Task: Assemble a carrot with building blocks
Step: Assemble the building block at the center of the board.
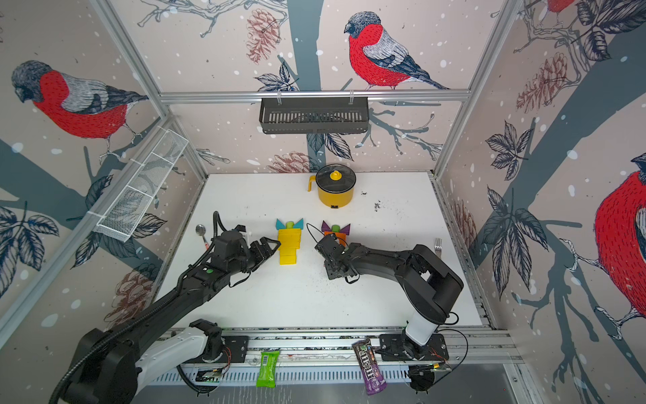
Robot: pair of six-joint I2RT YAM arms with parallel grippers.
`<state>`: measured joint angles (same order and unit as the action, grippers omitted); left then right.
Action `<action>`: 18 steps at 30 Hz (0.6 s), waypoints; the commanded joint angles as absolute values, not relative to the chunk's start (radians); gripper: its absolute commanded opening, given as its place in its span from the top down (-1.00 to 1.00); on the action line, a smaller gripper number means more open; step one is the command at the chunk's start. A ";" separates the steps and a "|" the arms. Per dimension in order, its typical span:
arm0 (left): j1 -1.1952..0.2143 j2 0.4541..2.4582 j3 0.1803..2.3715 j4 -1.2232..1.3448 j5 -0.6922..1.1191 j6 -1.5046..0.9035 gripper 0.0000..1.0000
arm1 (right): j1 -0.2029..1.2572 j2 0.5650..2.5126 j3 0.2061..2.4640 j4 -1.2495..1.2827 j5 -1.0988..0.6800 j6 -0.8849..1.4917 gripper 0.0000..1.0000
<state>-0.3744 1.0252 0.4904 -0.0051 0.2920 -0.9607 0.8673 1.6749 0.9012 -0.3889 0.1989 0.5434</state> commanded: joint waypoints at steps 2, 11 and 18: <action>-0.373 1.026 0.490 0.009 0.304 -0.954 -0.67 | 0.864 1.672 0.898 -0.415 0.213 0.527 -0.14; -0.373 1.022 0.489 0.003 0.303 -0.955 -0.67 | 0.863 1.672 0.892 -0.441 0.227 0.509 -0.17; -0.373 1.026 0.494 0.012 0.310 -0.956 -0.67 | 0.862 1.665 0.885 -0.448 0.206 0.489 -0.21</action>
